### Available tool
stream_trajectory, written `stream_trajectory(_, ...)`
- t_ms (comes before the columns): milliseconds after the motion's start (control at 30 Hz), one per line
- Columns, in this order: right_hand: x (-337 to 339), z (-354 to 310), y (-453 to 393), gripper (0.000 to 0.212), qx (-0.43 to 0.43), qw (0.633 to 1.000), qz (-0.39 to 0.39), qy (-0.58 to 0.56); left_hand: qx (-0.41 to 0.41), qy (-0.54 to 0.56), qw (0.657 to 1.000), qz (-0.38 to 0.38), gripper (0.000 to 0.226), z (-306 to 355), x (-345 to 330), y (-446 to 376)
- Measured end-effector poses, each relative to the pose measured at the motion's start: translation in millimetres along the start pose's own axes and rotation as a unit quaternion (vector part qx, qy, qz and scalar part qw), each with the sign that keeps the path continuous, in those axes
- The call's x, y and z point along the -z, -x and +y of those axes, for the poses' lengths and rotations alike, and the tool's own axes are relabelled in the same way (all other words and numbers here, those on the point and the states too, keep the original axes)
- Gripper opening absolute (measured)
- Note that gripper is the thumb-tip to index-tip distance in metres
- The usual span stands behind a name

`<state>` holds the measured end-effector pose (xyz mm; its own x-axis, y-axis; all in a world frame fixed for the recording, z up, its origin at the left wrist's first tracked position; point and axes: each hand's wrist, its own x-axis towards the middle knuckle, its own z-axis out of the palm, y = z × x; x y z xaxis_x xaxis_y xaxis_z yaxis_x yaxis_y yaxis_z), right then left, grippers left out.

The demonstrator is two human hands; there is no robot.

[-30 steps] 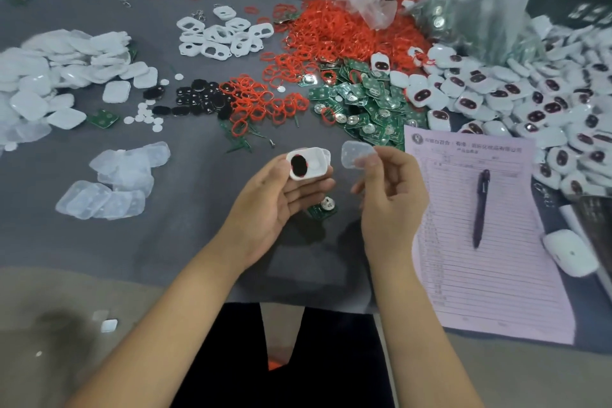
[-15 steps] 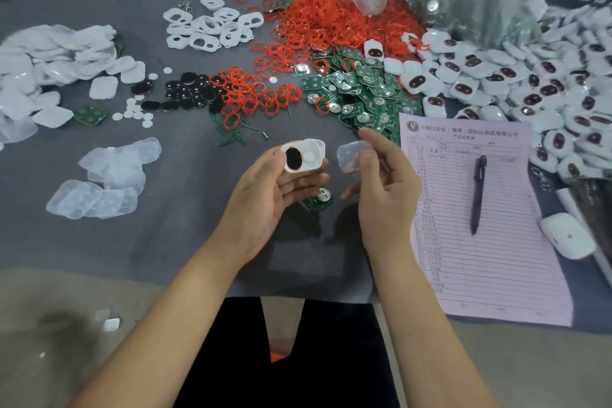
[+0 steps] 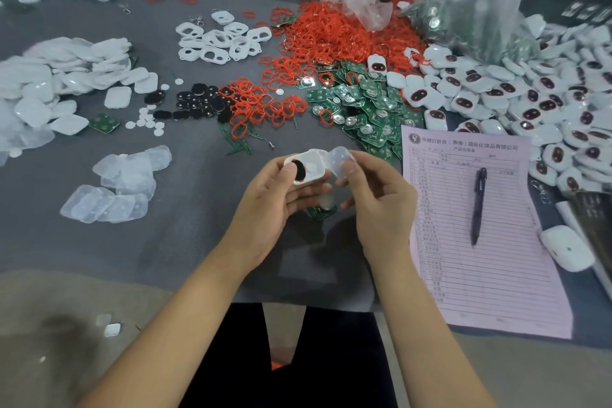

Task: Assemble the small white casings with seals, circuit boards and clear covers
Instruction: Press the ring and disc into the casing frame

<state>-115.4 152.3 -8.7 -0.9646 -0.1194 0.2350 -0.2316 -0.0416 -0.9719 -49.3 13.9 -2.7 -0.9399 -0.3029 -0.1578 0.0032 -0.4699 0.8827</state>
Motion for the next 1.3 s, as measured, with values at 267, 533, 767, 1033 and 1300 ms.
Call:
stream_trajectory(267,1,0,0,0.006,-0.008,1.000,0.006,-0.006,-0.027,-0.064,0.997,0.037,0.015,-4,-4,3)
stream_trajectory(533,2,2,0,0.017,-0.006,1.000,-0.010,0.001,-0.013,-0.093,0.993,0.065,0.017,-4,-7,0)
stream_trajectory(767,2,2,-1,0.017,0.024,0.999,-0.009,0.037,0.043,-0.023,0.998,0.040,0.036,2,-6,-3)
stream_trajectory(1033,3,0,0,0.005,0.021,0.999,-0.041,0.017,0.057,-0.027,0.998,0.020,0.036,0,-1,-8)
stream_trajectory(1300,-1,2,4,0.008,0.052,0.989,-0.066,0.119,0.084,0.008,0.996,-0.040,0.042,3,3,-8)
